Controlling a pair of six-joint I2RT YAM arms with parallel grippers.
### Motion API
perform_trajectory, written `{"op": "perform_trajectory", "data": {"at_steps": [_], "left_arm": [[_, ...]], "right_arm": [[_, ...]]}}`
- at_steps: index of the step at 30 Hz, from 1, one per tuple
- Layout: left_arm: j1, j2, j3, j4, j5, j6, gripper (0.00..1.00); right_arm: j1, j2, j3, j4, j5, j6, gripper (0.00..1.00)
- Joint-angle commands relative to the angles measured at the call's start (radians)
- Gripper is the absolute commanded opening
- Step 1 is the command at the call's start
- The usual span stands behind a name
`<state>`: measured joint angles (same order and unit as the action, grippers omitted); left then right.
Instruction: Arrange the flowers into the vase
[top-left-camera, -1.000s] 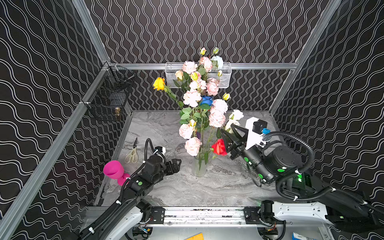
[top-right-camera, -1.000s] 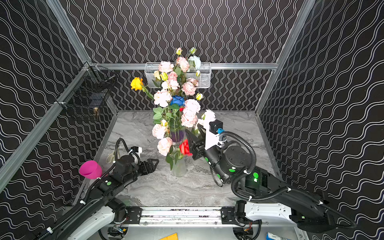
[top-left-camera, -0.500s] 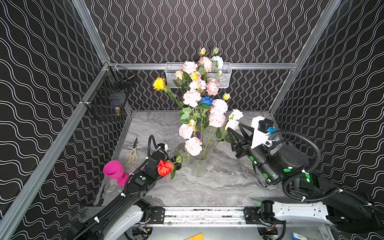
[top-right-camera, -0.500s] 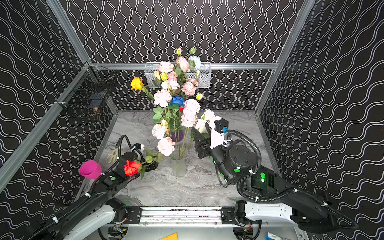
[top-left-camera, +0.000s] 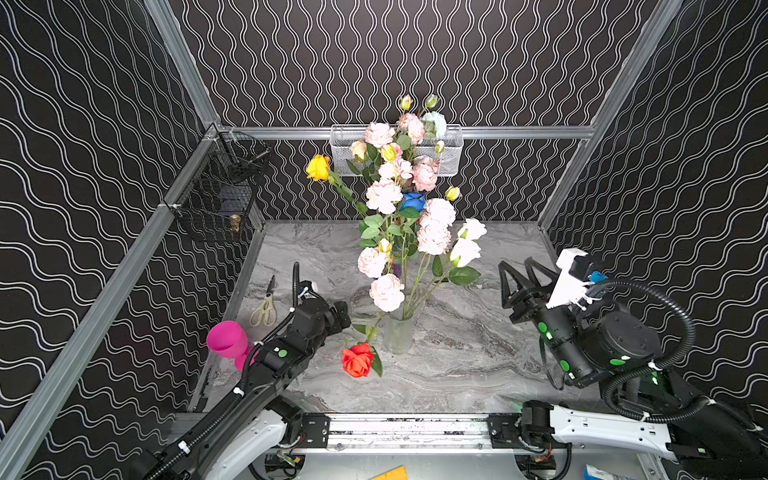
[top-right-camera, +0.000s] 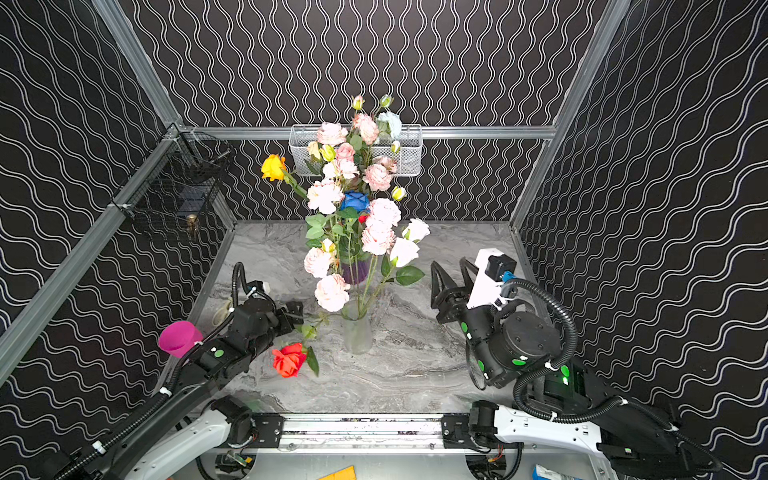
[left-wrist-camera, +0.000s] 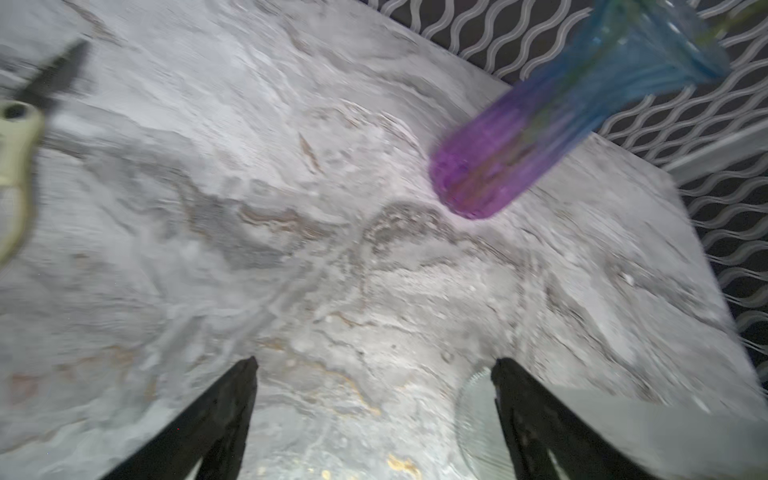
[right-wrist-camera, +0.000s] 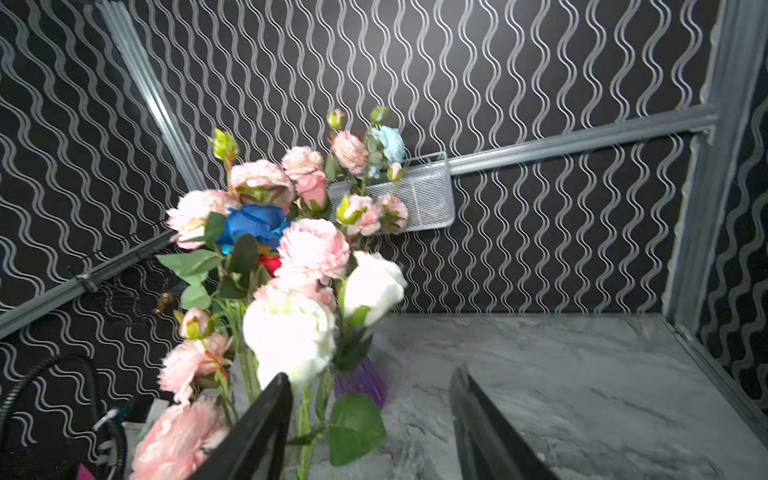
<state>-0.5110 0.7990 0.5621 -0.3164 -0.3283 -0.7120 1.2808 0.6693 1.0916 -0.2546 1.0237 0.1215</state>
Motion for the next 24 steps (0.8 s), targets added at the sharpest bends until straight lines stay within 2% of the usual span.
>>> {"op": "perform_trajectory", "data": {"at_steps": [1,3,4,8,11,15,18,19,20,21,22,23,24], "left_arm": [[0.002,-0.002,0.016,-0.036,-0.103,0.018,0.89],[0.001,-0.014,0.026,-0.053,-0.125,0.029,0.90],[0.002,-0.019,0.035,-0.067,-0.138,0.037,0.98],[0.000,-0.028,0.066,-0.140,-0.210,0.033,0.99],[0.001,-0.036,0.064,-0.162,-0.234,0.029,0.99],[0.001,-0.057,0.045,-0.136,-0.235,0.047,0.98],[0.001,-0.030,0.047,-0.088,-0.216,0.094,0.99],[0.001,-0.012,0.046,-0.066,-0.207,0.094,0.99],[0.002,0.003,0.037,-0.020,-0.192,0.127,0.99],[0.002,0.017,0.018,0.052,-0.165,0.171,0.99],[0.001,0.040,-0.022,0.188,-0.093,0.249,0.99],[0.001,0.064,-0.063,0.321,-0.016,0.346,0.99],[0.000,0.084,-0.085,0.396,0.025,0.396,0.99]], "right_arm": [[0.001,-0.029,-0.067,-0.041,0.074,0.102,0.72],[0.001,-0.031,-0.087,-0.075,0.119,0.155,0.80],[0.001,-0.031,-0.088,-0.099,0.140,0.193,0.87],[0.001,-0.040,-0.143,-0.168,0.228,0.337,0.98],[0.000,-0.061,-0.155,-0.235,0.239,0.389,0.99],[0.000,-0.074,-0.174,-0.368,0.274,0.526,0.99],[0.001,-0.063,-0.248,-0.334,0.304,0.550,0.99],[0.001,-0.049,-0.286,-0.285,0.307,0.537,0.99],[0.001,-0.026,-0.332,-0.191,0.287,0.442,0.99],[0.001,0.005,-0.372,-0.139,0.262,0.361,0.99],[0.001,0.046,-0.398,-0.121,0.269,0.337,0.99],[0.001,0.090,-0.402,-0.150,0.300,0.398,0.99],[0.000,0.128,-0.390,-0.249,0.340,0.514,0.99]]}}
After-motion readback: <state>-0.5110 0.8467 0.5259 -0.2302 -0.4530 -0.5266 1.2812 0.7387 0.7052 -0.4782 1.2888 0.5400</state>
